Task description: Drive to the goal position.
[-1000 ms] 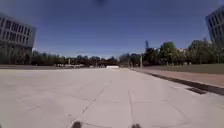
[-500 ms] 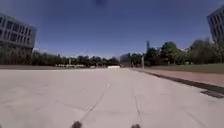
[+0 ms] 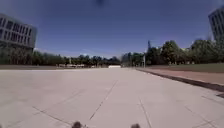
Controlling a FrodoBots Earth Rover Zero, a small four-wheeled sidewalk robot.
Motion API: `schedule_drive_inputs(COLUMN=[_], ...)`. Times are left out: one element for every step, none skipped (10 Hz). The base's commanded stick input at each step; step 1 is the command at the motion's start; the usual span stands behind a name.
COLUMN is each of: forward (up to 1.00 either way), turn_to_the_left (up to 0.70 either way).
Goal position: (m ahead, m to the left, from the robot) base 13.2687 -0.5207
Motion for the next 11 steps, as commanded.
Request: schedule_drive_inputs(forward=[0.85,0.85,0.85,0.85,0.85,0.85,0.85,0.85,0.85,0.85,0.85], turn_to_the_left=[0.04,0.04,0.04,0.04,0.04,0.04,0.04,0.04,0.04,0.04,0.04])
